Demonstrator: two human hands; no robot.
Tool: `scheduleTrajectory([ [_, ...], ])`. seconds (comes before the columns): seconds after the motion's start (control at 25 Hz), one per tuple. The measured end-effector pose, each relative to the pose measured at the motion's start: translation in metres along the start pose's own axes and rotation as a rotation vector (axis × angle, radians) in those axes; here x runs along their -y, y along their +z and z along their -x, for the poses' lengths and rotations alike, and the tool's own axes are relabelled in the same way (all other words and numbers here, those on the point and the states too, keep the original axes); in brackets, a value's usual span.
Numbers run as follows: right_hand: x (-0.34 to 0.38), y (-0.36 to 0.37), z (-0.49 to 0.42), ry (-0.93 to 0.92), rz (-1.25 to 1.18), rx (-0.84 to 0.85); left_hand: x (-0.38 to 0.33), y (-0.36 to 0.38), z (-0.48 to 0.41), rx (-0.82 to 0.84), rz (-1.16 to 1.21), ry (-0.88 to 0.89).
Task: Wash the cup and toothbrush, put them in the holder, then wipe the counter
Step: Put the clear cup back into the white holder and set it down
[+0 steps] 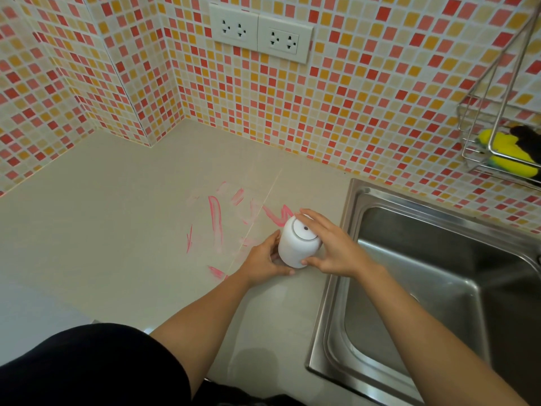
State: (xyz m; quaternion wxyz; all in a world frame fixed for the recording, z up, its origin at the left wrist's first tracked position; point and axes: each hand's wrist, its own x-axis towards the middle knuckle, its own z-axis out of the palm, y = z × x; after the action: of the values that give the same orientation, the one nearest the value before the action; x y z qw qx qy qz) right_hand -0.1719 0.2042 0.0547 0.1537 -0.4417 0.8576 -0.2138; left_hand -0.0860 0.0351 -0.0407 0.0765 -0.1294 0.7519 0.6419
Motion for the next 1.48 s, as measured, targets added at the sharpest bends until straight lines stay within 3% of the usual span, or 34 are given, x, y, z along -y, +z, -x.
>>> scheduleTrajectory([
  [0.28,-0.007,0.020,0.006,0.054,-0.062,-0.011,-0.001,-0.003,-0.001,0.058,0.046,-0.026],
  [0.68,0.003,0.044,0.011,0.241,-0.342,-0.236,-0.013,-0.005,0.004,0.060,-0.069,0.024],
  [0.92,-0.001,0.063,0.018,0.341,-0.578,-0.345,-0.011,0.006,0.011,-0.024,-0.136,0.046],
  [1.16,-0.009,0.062,0.016,0.338,-0.621,-0.275,-0.016,0.009,0.015,-0.023,-0.189,0.014],
  [1.32,-0.013,0.060,0.020,0.323,-0.563,-0.223,-0.026,-0.010,0.011,0.057,-0.411,-0.009],
  [1.48,-0.015,0.036,0.040,0.367,-0.371,-0.245,-0.061,-0.023,0.017,-0.212,-0.488,0.001],
])
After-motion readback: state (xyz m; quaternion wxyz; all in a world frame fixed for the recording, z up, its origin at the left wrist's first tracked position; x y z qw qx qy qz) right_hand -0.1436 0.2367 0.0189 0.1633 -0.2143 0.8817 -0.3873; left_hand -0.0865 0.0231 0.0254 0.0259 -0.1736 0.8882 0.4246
